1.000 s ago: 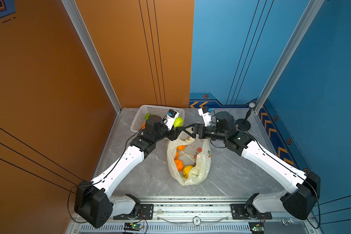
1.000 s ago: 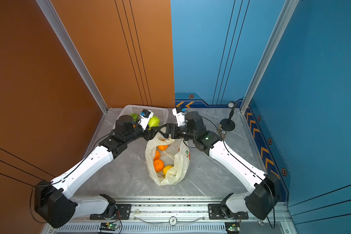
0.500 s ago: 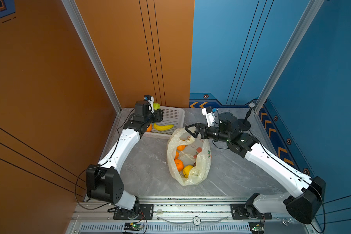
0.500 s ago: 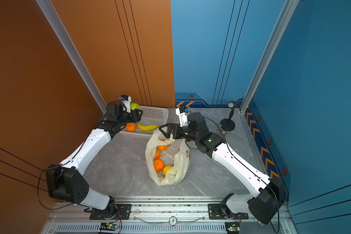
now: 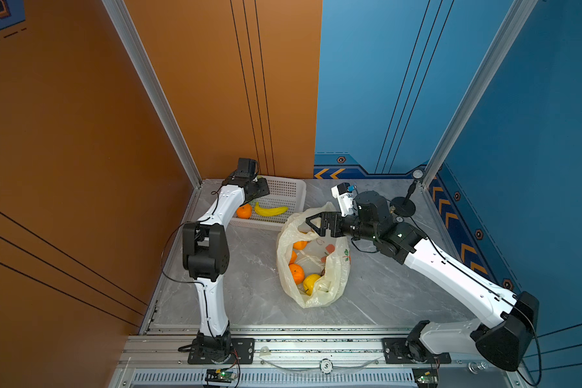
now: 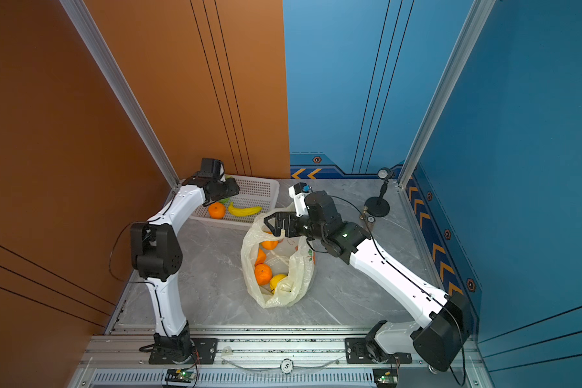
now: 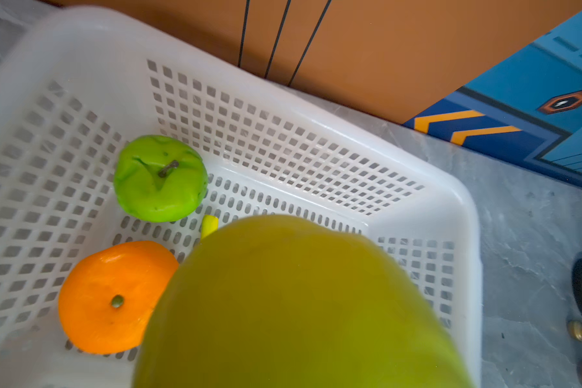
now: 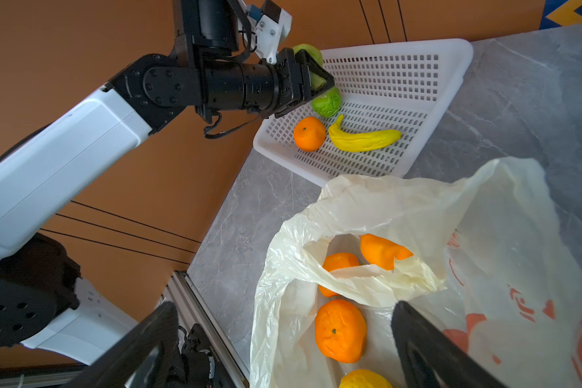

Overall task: Untie the knot of the plastic bag and take out the fruit
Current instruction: Place the fruit in the basket.

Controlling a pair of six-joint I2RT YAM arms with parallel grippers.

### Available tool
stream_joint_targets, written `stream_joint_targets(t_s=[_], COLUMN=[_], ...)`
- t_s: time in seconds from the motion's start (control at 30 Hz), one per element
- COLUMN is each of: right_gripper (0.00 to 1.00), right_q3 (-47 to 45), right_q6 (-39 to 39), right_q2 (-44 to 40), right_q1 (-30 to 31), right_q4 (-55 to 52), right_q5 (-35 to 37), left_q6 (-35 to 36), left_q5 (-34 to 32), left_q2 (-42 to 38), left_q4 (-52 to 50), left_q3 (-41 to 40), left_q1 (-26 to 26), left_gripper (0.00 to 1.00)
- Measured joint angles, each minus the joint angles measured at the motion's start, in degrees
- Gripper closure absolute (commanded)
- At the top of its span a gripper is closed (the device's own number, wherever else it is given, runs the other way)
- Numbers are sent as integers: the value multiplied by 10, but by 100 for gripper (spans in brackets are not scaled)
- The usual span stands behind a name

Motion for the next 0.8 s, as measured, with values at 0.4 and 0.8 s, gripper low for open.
stream_joint_targets(t_s=[0.4,0.8], right_gripper=[0,0], right_q3=[0,0], right_q6=[-2,-2], right_q2=[0,-5], right_q1=[13,23], right_q4=[-8,-15], right_q5=[15,30], left_q6=[-7,-28], left_q5=[-5,-5], left_q2=[225,296], left_q4=[-101,-140], left_q3=[272,354], left_q1=[-3,-7], left_gripper=[64,27])
